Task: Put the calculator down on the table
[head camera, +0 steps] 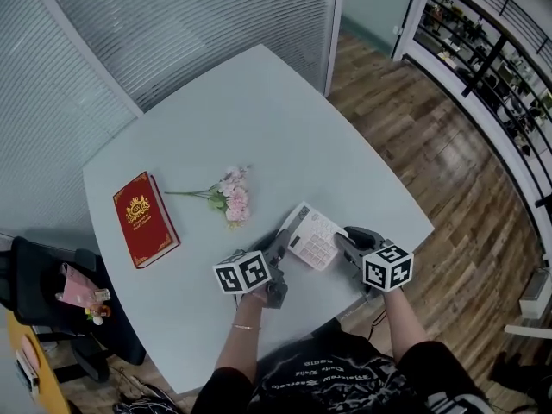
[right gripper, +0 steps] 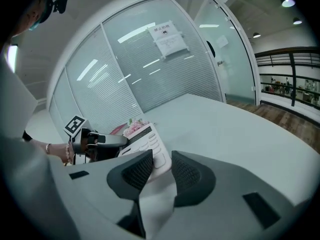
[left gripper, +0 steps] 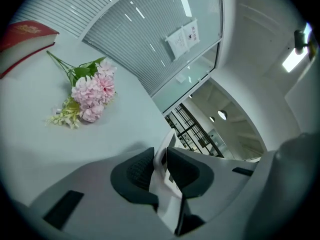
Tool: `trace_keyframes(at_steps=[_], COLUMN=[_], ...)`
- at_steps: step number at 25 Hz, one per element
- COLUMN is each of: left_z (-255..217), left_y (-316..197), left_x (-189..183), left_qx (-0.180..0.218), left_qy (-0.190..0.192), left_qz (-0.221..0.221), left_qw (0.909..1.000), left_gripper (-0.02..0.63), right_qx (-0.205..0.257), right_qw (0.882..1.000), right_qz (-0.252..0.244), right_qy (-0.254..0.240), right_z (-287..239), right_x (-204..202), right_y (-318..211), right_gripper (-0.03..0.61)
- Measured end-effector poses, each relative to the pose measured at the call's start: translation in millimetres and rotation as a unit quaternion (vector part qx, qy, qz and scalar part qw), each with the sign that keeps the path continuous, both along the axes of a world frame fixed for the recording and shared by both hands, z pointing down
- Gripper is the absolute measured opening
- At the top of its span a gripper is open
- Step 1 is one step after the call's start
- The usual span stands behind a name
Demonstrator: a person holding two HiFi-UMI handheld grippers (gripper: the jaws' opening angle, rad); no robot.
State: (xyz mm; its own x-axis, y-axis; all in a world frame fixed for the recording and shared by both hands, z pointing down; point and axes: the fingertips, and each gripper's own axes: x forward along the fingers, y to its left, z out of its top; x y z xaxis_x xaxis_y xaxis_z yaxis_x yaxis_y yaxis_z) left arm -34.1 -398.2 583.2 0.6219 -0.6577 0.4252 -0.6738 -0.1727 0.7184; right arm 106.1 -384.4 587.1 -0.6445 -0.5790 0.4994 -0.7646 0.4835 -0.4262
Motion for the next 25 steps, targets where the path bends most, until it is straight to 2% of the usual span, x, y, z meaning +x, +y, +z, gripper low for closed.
trace_keyframes(at_steps=[9, 15, 22, 25], left_z=[21, 36, 45, 43], left_y=[-40, -53, -65, -68], left_x=[-16, -26, -33, -31], left_qx=[-0.016, -0.029, -0.040, -0.035], left_qy=[-0.025, -0.031, -0.043, -0.060], left_qz=[-0.037, -0.067, -0.077, -0.073], left_qw=[0.9989, 0.9969, 0.9953, 0.9949], left_gripper=[0.087, 0.087, 0.087, 0.087], right_qx=[-0.017, -0.021, -0.016, -0.015], right_qw=[0.999, 0.995, 0.991, 0.989], right_qz=[-0.044, -0.082, -0.108, -0.113], right_qy=[0.012, 0.044, 0.081, 0.098], right_z=[25, 40, 54, 55], right_x=[-16, -26, -36, -36], right_y=[-52, -80, -97, -103], right_gripper=[0.127, 0.132, 0.133, 0.133])
